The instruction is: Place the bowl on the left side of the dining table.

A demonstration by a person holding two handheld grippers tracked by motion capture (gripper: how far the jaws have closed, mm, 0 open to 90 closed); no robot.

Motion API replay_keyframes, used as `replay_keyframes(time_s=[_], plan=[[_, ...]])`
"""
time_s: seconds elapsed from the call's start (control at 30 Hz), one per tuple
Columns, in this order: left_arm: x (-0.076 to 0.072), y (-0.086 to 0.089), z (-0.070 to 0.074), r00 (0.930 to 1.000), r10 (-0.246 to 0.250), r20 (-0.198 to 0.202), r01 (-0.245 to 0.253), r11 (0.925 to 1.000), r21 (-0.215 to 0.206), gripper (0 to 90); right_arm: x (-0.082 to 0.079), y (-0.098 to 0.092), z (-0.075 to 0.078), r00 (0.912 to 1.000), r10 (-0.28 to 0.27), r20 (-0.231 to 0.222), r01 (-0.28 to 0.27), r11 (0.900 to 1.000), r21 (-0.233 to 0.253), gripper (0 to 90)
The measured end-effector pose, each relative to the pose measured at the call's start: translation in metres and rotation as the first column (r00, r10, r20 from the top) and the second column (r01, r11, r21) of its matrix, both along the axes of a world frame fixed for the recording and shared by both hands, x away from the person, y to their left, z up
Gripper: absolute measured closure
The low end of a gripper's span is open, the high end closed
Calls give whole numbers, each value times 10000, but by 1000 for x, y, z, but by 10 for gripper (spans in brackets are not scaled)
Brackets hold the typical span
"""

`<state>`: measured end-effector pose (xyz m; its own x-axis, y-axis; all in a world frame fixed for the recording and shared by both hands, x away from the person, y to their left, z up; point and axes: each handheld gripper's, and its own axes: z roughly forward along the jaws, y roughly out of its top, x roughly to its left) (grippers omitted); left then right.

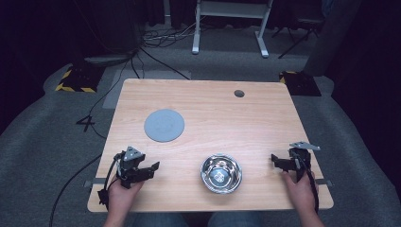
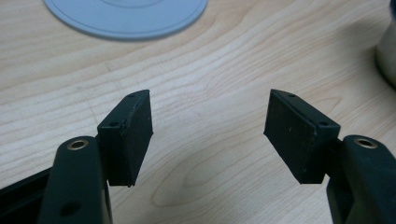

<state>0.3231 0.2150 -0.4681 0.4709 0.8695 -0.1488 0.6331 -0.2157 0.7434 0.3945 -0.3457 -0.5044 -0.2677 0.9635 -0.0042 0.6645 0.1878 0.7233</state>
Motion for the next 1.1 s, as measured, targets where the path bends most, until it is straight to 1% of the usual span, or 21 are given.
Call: replay_keyframes(time_s=[0.03, 0.07, 0.13, 0.17, 0.23, 0.27, 0.33, 0.37, 0.4, 0.43, 0.47, 0.5, 0.6, 0.7, 0.77, 0.83, 0.87, 0.9, 0.97, 1.03, 1.1], plan=[[0, 0, 0, 10000, 0, 0, 0, 10000, 0, 315, 0, 0, 0, 10000, 0, 0, 0, 10000, 0, 43], [-1, 0, 5, 9999, 30, 160, -29, 10000, -23, 314, 0, 0, 0, 10000, -2, 1, 2, 10000, 14, 43], [-3, 1, 10, 9993, 108, 369, -108, 9999, -20, 314, 0, 0, 0, 10000, 5, 7, -5, 10000, -5, 43], [-3, 1, 10, 9993, 108, 369, -108, 9999, -20, 314, 0, 0, 0, 10000, 5, 7, -5, 10000, -5, 43], [-5, 2, 15, 9979, 264, 593, -258, 9996, -121, 315, 0, 0, 0, 10000, 3, 10, -3, 10000, -6, 43], [-5, 2, 15, 9979, 264, 593, -258, 9996, -121, 316, 0, 0, 0, 10000, 3, 10, -3, 10000, -6, 43], [-8, 2, 18, 9931, 600, 1005, -570, 9978, -327, 319, 0, 0, 0, 10000, 2, -3, -2, 10000, 10, 43], [-8, 2, 18, 9931, 600, 1005, -570, 9978, -327, 325, 0, 0, 0, 10000, 2, -3, -2, 10000, 10, 43], [-11, 2, 21, 9885, 761, 1303, -720, 9968, -358, 327, 0, 0, 0, 10000, 5, -2, -5, 10000, 5, 43], [-12, 1, 23, 9865, 807, 1422, -767, 9965, -333, 327, 0, 0, 0, 10000, 2, 9, -2, 10000, -10, 43], [-12, 1, 23, 9865, 807, 1422, -767, 9965, -333, 326, 0, 0, 0, 10000, 2, 9, -2, 10000, -10, 43], [-14, 0, 26, 9810, 941, 1696, -892, 9953, -365, 326, 0, 0, 0, 10000, 2, 16, -2, 10000, -10, 43], [-15, 0, 30, 9781, 976, 1841, -908, 9948, -453, 324, 0, 0, 0, 10000, 4, -4, -4, 10000, 10, 43], [-15, -1, 31, 9795, 929, 1789, -817, 9943, -688, 324, 0, 0, 0, 10000, 4, -6, -4, 10000, 8, 43], [-13, -2, 32, 9831, 831, 1633, -725, 9949, -696, 330, 0, 0, 0, 10000, 2, -1, -2, 10000, 8, 43], [-12, -3, 33, 9844, 786, 1571, -692, 9955, -645, 333, 0, 0, 0, 10000, -3, 4, 3, 10000, 8, 43], [-8, -7, 33, 9879, 746, 1357, -663, 9957, -646, 333, 0, 0, 0, 10000, 1, 8, -1, 10000, -15, 43], [-6, -8, 34, 9891, 700, 1299, -625, 9962, -614, 333, 0, 0, 0, 10000, -4, 14, 4, 10000, -5, 43], [-3, -12, 34, 9902, 586, 1270, -508, 9966, -643, 334, 0, 0, 0, 10000, -2, 20, 2, 10000, -6, 43], [-1, -18, 36, 9919, 410, 1198, -344, 9978, -569, 334, 0, 0, 0, 10000, -6, 6, 6, 10000, 8, 43], [2, -24, 37, 9922, 223, 1229, -153, 9982, -579, 334, 0, 0, 0, 10000, 0, 6, 0, 10000, -10, 43]])
